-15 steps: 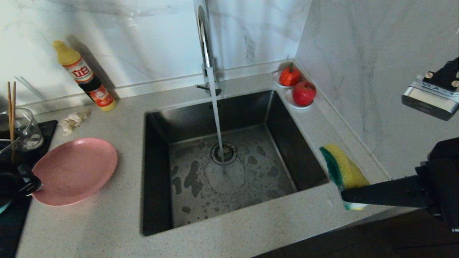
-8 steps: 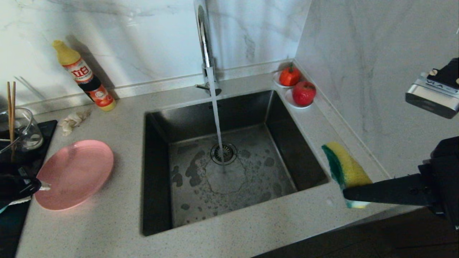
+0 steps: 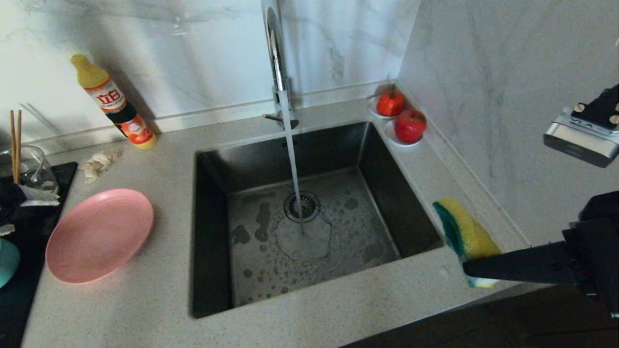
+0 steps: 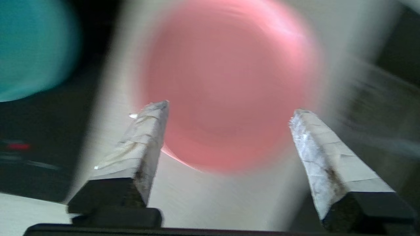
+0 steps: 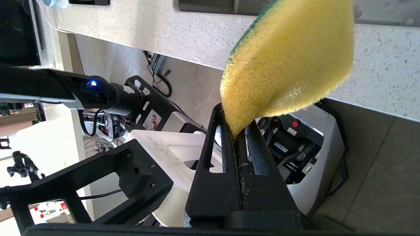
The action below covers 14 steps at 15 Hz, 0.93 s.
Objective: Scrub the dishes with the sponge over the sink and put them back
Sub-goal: Place the plate on the table, then turn off the faucet
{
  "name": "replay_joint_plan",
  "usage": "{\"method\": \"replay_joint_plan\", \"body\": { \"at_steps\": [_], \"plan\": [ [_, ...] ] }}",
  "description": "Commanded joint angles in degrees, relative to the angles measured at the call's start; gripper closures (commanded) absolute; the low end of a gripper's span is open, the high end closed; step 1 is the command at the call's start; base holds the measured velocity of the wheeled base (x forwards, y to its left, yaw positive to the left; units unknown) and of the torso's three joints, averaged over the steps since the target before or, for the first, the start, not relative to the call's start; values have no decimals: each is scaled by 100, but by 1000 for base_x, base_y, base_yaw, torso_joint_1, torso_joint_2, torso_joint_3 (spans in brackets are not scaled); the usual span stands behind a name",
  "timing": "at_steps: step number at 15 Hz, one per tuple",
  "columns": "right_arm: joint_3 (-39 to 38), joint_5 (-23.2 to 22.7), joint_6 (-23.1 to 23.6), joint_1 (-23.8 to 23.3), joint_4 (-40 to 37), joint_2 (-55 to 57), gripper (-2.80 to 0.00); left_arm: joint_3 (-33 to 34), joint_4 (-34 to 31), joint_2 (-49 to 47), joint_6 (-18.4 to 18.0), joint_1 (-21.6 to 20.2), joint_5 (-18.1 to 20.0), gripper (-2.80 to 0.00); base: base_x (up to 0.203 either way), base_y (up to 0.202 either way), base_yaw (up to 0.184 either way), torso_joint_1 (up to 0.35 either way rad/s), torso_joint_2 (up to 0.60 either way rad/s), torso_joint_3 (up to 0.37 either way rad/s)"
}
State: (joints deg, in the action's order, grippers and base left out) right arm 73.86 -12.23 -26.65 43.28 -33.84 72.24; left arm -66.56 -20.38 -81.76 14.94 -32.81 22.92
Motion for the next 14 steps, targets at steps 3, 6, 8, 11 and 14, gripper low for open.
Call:
{"method": "replay_joint_plan", "body": {
  "at_steps": [3,6,8,11,14],
  "plan": [
    [-3,-17,-26,5,6,-41,0,-984,-1544,503,38,936,1095,0,0,0,0,0,0,0],
    [13,-24,-34,-114,18,-30,0,-1051,-1610,295,247,1953,1262,0,0,0,0,0,0,0],
    [-2,-60,-33,-168,27,-25,0,-1014,-1588,-75,530,2668,1275,0,0,0,0,0,0,0],
    [-65,-97,-7,-285,27,-70,0,-1002,-1280,-501,1085,3475,1285,0,0,0,0,0,0,0],
    [-99,-131,-3,-417,27,-70,0,-1104,-632,-993,1590,4193,1222,0,0,0,0,0,0,0]
  ]
}}
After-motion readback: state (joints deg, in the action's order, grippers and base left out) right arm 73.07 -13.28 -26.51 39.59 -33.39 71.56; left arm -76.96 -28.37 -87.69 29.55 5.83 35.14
